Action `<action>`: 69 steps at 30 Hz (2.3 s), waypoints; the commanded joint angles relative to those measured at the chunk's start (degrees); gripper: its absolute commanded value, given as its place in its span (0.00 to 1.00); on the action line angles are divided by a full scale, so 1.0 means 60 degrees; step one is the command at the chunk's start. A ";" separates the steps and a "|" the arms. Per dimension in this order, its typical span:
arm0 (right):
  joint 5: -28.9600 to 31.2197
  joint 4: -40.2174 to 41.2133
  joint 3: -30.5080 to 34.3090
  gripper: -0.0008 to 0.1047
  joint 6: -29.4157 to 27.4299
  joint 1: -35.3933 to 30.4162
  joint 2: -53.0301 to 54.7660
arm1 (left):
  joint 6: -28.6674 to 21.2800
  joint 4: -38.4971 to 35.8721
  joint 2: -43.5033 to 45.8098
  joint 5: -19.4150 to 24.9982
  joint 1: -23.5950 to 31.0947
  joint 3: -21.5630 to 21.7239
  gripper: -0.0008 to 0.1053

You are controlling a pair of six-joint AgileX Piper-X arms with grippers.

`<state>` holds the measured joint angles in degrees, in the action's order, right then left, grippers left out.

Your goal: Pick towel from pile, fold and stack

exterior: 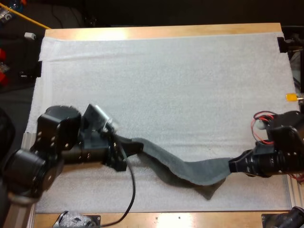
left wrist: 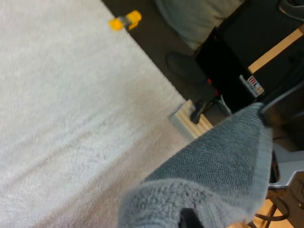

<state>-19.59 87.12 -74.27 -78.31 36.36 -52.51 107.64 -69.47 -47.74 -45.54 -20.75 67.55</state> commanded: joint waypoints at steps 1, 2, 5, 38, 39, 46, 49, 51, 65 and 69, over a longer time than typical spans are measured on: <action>0.0172 0.0026 -0.0046 0.01 0.0145 -0.0014 0.0172 | 0.0079 -0.0233 0.0249 -0.0020 0.0013 0.0043 0.01; 0.0173 0.0026 -0.0046 0.01 0.0217 -0.0014 0.0219 | 0.0079 -0.0311 0.0329 -0.0020 0.0013 0.0043 0.01; 0.0171 0.0026 -0.0046 0.01 0.0458 -0.0014 0.0391 | 0.0033 -0.0850 0.0555 -0.0020 0.0013 0.0043 0.01; 0.5541 -0.4913 -0.0046 0.01 -0.0062 -0.0031 -0.5489 | -0.1211 0.3833 -0.4412 0.5010 0.0013 -0.0887 0.01; 0.5716 -0.5134 -0.0046 0.01 -0.0062 -0.0031 -0.5592 | -0.1211 0.4025 -0.4546 0.5093 0.0013 -0.0887 0.01; 0.6742 -0.6278 -0.0046 0.01 -0.0062 -0.0031 -0.6001 | -0.1211 0.5061 -0.5210 0.5747 0.0013 -0.0887 0.01; 0.6831 -0.6553 -0.0046 0.01 -0.0062 -0.0031 -0.6171 | -0.1211 0.5377 -0.5414 0.6379 0.0013 -0.0887 0.01; 0.6968 -0.6696 -0.0046 0.01 -0.0062 -0.0031 -0.6275 | -0.1211 0.5572 -0.5528 0.6505 0.0013 -0.0887 0.01; 0.7794 -0.7688 -0.0046 0.01 -0.0062 -0.0216 -0.6770 | -0.1211 0.6298 -0.6228 0.7658 0.0013 -0.0887 0.01; 0.7877 -0.7711 -0.0046 0.01 -0.0062 -0.0355 -0.6837 | -0.1211 0.6587 -0.6228 0.7711 0.0013 -0.0887 0.01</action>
<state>26.48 41.31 -74.27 -78.42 34.73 -93.52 100.34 -31.14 -85.33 -0.37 -20.75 62.18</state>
